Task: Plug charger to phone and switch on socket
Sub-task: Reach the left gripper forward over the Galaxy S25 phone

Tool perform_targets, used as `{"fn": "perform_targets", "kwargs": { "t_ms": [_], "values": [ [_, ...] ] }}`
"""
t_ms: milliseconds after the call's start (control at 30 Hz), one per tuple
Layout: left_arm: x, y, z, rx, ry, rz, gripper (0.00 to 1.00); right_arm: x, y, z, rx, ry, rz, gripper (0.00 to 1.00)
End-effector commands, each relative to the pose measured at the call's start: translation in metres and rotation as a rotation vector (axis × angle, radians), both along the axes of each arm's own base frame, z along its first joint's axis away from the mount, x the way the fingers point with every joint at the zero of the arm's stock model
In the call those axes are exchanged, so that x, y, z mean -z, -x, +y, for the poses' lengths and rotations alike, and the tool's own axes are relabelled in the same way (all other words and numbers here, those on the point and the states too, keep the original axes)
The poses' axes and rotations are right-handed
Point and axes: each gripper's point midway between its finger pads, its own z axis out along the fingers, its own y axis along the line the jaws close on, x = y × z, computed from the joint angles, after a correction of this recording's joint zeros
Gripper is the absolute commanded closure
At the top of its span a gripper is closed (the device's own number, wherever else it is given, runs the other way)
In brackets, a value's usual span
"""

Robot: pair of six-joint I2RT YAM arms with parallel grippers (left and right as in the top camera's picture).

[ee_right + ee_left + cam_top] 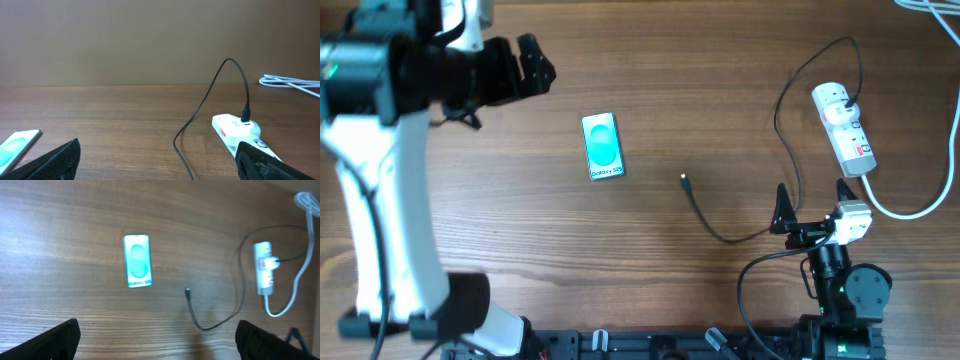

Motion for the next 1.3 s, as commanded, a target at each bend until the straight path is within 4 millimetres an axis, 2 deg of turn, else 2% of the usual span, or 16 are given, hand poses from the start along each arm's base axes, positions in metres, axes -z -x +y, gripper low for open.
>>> {"fn": "perform_targets", "kwargs": {
  "t_ms": [0,100,200,233,467,533,633,900,1133,1267],
  "values": [
    [0.032,-0.040,0.000,-0.002,-0.024,0.043,0.00,-0.002,0.000,0.000,-0.005,-0.003,-0.009,0.00],
    [0.060,-0.063,0.002,-0.013,-0.046,0.094,0.00,-0.002,0.000,0.000,-0.005,-0.003,-0.008,0.00],
    [0.091,-0.075,-0.007,0.003,-0.052,0.168,0.00,-0.001,0.000,0.000,-0.005,-0.004,-0.006,0.00],
    [0.108,-0.079,-0.013,0.016,-0.057,0.211,0.00,-0.001,0.000,0.000,-0.005,-0.004,-0.004,0.00],
    [0.184,-0.093,-0.048,0.089,-0.084,0.370,0.00,-0.001,0.000,0.000,-0.005,-0.004,-0.004,0.00],
    [0.200,-0.095,-0.048,0.023,-0.106,0.415,0.00,-0.001,0.000,0.000,-0.005,-0.004,-0.004,0.00],
    [0.217,-0.096,-0.048,-0.049,-0.157,0.450,0.00,-0.001,0.000,0.000,-0.005,-0.004,-0.004,0.00],
    [0.256,-0.107,-0.074,-0.021,-0.225,0.417,0.00,-0.001,0.000,0.000,-0.005,-0.004,-0.003,0.00],
    [0.315,-0.091,-0.072,-0.013,-0.250,0.488,0.00,-0.001,0.000,0.000,-0.005,-0.003,-0.004,0.00],
    [0.337,-0.087,-0.070,-0.012,-0.252,0.493,0.00,-0.001,0.000,0.000,-0.005,-0.004,-0.003,0.00]
  ]
}}
